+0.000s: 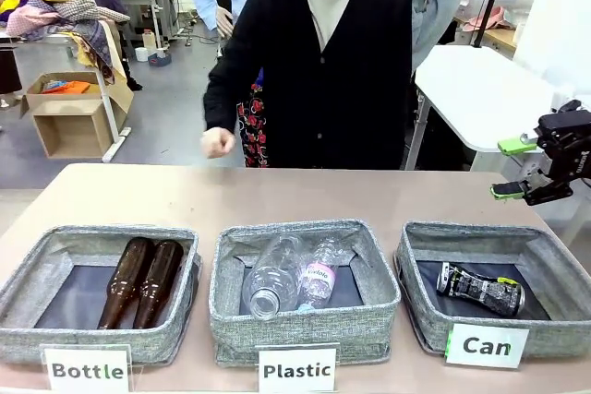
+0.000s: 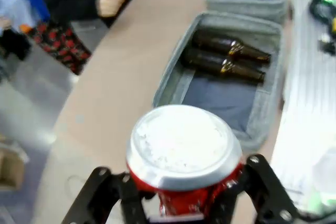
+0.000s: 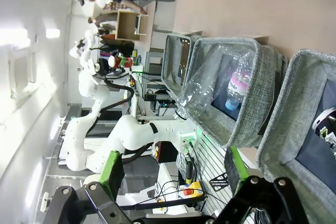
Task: Sort the can waste into the basket.
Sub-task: Pick up the can waste from the table and place it in the right Fabric basket.
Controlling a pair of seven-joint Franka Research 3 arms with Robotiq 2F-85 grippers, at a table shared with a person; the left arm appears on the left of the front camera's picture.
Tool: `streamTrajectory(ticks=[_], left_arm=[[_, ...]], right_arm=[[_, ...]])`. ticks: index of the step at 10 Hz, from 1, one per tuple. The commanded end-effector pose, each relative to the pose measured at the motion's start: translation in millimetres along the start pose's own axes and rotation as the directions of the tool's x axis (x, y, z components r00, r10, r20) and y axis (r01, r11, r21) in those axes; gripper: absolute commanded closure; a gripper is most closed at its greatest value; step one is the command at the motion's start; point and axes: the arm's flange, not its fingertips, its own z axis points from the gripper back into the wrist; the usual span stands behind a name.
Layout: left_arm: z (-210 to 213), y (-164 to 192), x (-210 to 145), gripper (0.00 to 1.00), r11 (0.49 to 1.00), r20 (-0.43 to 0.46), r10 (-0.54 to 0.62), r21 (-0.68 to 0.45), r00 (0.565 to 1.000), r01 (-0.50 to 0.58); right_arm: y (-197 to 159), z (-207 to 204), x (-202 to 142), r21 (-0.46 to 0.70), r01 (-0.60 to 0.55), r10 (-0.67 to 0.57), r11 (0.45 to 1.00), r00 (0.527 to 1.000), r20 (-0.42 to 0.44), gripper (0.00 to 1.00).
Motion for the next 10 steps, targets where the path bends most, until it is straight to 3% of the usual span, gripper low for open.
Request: streamTrajectory(ticks=[1,2,4,7,8,9,10], left_arm=[[-37,25,64,1.0,0.974,-0.067,-0.181,-0.148,0.981,0.17],[-72,34,106,1.0,0.936,-0.105,-0.29,-0.24,0.951,0.259],[-150,33,194,1.0,0.805,-0.125,-0.514,-0.412,0.849,0.426],[-285,-8,315,1.0,0.614,-0.006,-0.703,-0.51,0.712,0.602],[-323,-27,350,1.0,0.586,0.049,-0.71,-0.512,0.702,0.628],[-356,-47,381,1.0,0.586,0.06,-0.697,-0.527,0.715,0.616],[-390,-70,415,1.0,0.645,-0.035,-0.655,-0.547,0.755,0.534]], right_arm=[[1,2,-1,-0.002,-0.023,0.023,1.0,1.0,-0.008,0.0],[1,2,-1,-0.002,-0.023,0.023,1.0,1.0,-0.008,0.0],[1,2,-1,-0.002,-0.023,0.023,1.0,1.0,-0.008,0.0],[1,2,-1,-0.002,-0.023,0.023,1.0,1.0,-0.008,0.0],[0,0,0,-0.001,0.0,0.0,1.0,1.0,-0.001,0.0],[25,29,-19,-0.132,-0.07,0.077,0.989,0.996,0.045,0.0],[37,57,-40,-0.218,-0.104,0.123,0.97,0.99,0.076,0.0]])
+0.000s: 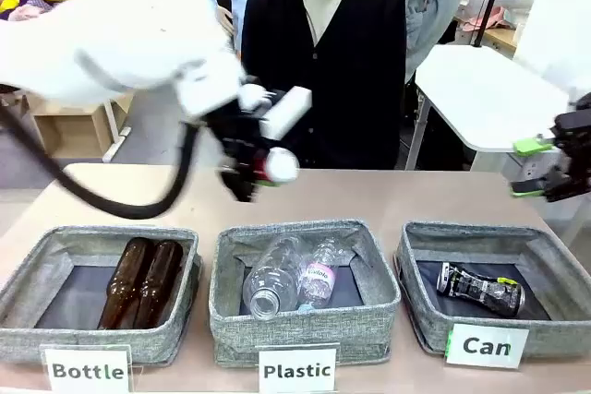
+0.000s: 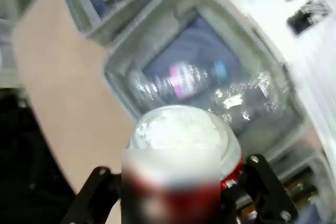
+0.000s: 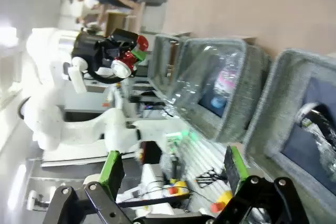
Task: Sort the can waste into the basket.
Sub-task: Pick up the can waste from the table and place it in the right Fabric basket.
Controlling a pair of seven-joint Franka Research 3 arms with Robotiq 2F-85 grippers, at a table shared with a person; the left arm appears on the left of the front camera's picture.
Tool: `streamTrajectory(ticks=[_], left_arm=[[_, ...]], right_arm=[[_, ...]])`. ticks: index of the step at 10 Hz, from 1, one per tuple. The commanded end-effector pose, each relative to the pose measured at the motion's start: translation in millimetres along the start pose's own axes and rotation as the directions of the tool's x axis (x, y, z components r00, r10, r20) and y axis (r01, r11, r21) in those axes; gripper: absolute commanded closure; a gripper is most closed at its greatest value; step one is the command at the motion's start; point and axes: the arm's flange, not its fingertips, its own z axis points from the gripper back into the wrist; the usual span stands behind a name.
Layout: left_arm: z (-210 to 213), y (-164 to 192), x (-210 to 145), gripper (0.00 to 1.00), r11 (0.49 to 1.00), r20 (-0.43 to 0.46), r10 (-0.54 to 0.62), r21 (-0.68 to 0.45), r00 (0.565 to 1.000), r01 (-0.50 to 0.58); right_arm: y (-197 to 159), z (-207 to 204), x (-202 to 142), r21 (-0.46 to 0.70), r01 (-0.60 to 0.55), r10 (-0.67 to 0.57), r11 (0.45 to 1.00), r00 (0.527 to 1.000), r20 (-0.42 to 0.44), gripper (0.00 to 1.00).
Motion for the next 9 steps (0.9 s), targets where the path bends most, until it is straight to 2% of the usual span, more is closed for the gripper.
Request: streamTrajectory(ticks=[1,2,3,4,5,6,7,9], left_arm=[[-21,48,52,1.0,0.972,0.015,0.235,-0.037,0.972,-0.234],[-35,64,85,1.0,0.947,0.071,0.316,-0.085,0.946,-0.31],[-47,80,118,1.0,0.917,0.09,0.393,-0.108,0.915,-0.384],[-63,97,149,1.0,0.915,0.093,0.379,-0.184,0.921,-0.359],[-86,116,178,1.0,0.92,0.125,0.385,-0.127,0.914,-0.37],[-121,133,208,1.0,0.877,0.143,0.474,-0.16,0.869,-0.453],[-153,147,224,1.0,0.833,0.148,0.554,-0.117,0.82,-0.541],[-192,163,235,1.0,0.777,0.181,0.623,-0.038,0.761,-0.628]], right_arm=[[19,57,-43,-0.165,-0.07,0.088,0.984,0.991,0.105,0.0],[16,79,-60,-0.207,-0.089,0.116,0.974,0.985,0.124,0.0],[16,98,-79,-0.243,-0.089,0.125,0.966,0.982,0.14,0.0],[14,115,-97,-0.282,-0.097,0.14,0.955,0.981,0.136,0.0],[8,130,-111,-0.337,-0.07,0.122,0.939,0.983,0.136,0.0],[1,141,-127,-0.341,-0.046,0.102,0.939,0.984,0.147,0.0],[-6,148,-138,-0.34,-0.031,0.093,0.94,0.981,0.171,0.0],[-17,156,-150,-0.314,-0.01,0.085,0.949,0.97,0.227,0.0]])
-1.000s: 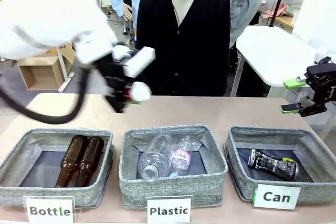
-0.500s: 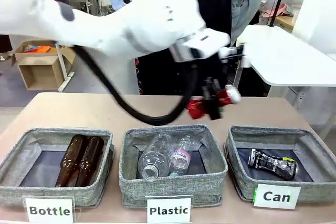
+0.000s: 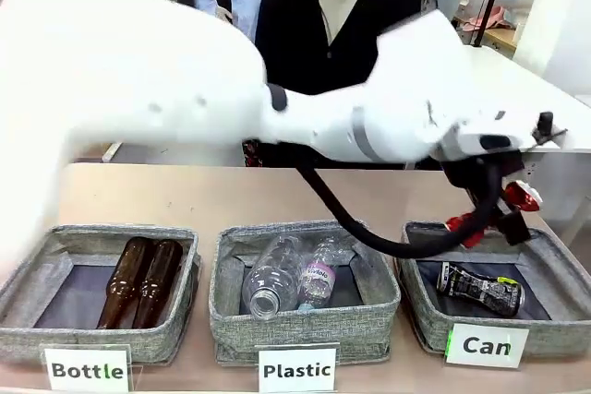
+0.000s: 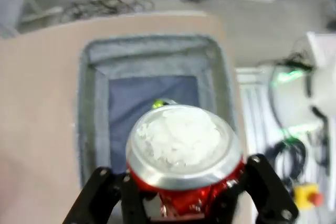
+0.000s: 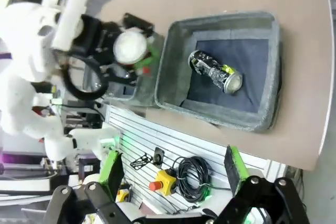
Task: Sort the can waste into the basket.
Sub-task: Pick up the can waste from the table and place it in the right Fabric basket.
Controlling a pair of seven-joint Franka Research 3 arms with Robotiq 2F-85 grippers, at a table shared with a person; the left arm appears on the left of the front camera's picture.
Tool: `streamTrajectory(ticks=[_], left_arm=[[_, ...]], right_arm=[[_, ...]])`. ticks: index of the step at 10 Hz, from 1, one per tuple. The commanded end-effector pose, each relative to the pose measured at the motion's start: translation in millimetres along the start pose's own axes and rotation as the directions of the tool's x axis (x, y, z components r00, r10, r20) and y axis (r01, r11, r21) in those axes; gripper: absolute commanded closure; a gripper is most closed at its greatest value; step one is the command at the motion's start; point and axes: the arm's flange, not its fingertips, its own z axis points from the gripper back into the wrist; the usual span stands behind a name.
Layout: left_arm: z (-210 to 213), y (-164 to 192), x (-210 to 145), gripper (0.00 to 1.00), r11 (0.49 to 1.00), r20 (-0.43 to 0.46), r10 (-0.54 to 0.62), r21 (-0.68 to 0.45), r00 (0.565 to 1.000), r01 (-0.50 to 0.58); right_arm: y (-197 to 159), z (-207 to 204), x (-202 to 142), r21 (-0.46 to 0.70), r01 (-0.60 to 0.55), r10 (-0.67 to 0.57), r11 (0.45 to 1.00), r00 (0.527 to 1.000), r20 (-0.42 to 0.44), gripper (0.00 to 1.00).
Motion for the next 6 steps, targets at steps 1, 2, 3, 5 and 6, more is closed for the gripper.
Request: streamTrajectory(ticks=[1,2,3,5,6], left_arm=[[-9,23,25,1.0,0.994,0.015,0.054,0.092,0.998,-0.055],[-10,30,23,1.0,0.991,-0.02,0.045,0.128,0.999,-0.042],[-17,9,2,1.0,0.999,0.019,0.032,0.037,0.999,-0.033],[-17,9,2,1.0,0.999,0.019,0.032,0.037,0.999,-0.033],[-24,17,3,1.0,0.997,0.017,0.04,0.069,0.999,-0.042]], right_arm=[[-9,0,-5,0.007,-0.002,0.002,1.0,0.998,0.057,0.0],[0,0,0,0.0,0.0,0.0,1.0,1.0,0.0,0.0],[0,0,0,0.0,0.0,0.0,1.0,1.0,0.0,0.0],[0,0,0,0.0,0.0,0.0,1.0,1.0,0.0,0.0],[0,0,0,0.0,0.0,0.0,1.0,1.0,0.0,0.0]])
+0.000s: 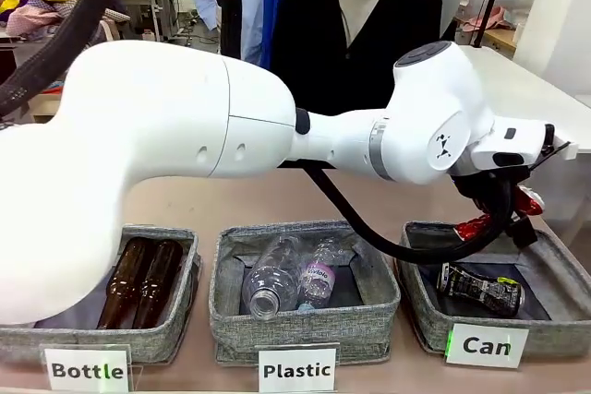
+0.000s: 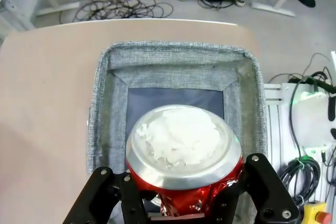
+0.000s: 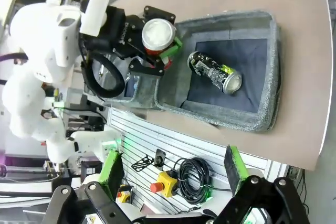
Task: Sort the can waste into the basket.
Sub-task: Pick up the can waste from the table and place it in the right Fabric basket.
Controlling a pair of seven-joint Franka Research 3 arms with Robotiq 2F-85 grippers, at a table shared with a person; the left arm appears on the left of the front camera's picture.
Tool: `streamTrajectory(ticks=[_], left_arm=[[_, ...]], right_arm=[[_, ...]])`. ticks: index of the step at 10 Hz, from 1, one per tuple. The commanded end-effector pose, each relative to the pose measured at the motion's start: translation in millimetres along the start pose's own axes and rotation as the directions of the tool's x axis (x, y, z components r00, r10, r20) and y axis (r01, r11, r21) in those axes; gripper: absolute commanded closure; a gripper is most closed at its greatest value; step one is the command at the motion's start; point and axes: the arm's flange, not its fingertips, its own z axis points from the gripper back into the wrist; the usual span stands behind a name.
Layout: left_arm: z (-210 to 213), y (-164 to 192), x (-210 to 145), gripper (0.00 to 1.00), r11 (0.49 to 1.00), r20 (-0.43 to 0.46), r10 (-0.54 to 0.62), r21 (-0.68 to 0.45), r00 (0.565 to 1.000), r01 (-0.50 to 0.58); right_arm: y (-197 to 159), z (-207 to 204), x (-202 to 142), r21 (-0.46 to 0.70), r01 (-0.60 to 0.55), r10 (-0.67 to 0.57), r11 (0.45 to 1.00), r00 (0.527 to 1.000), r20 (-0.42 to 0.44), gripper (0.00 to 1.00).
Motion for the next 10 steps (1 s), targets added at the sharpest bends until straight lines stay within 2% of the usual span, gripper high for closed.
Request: streamTrajectory(ticks=[1,2,3,5,6,8,10], left_arm=[[0,0,-5,0.55,0.999,0.013,-0.037,-0.02,0.999,0.037],[0,-2,-7,0.42,0.998,0.014,-0.052,-0.029,0.999,0.053],[2,-3,-7,0.0,0.998,0.011,-0.058,-0.026,0.998,0.058],[5,-5,-8,0.0,0.998,0.021,-0.059,-0.026,0.998,0.059],[9,-8,-10,0.16,0.997,0.027,-0.064,-0.041,0.998,0.065],[16,-12,-11,0.0,0.997,0.047,-0.071,-0.039,0.996,0.073],[29,-15,-14,0.0,0.996,0.072,-0.071,-0.04,0.995,0.075]], right_arm=[[3,0,1,-0.003,-0.006,0.006,1.0,1.0,-0.006,0.0],[3,0,1,-0.003,-0.006,0.006,1.0,1.0,-0.006,0.0],[3,0,1,-0.003,-0.006,0.006,1.0,1.0,-0.006,0.0],[3,0,1,-0.003,-0.006,0.006,1.0,1.0,-0.006,0.0],[3,0,1,-0.003,-0.006,0.006,1.0,1.0,-0.006,0.0],[3,0,1,-0.003,-0.006,0.006,1.0,1.0,-0.006,0.0],[3,0,1,-0.003,-0.006,0.006,1.0,1.0,-0.006,0.0]])
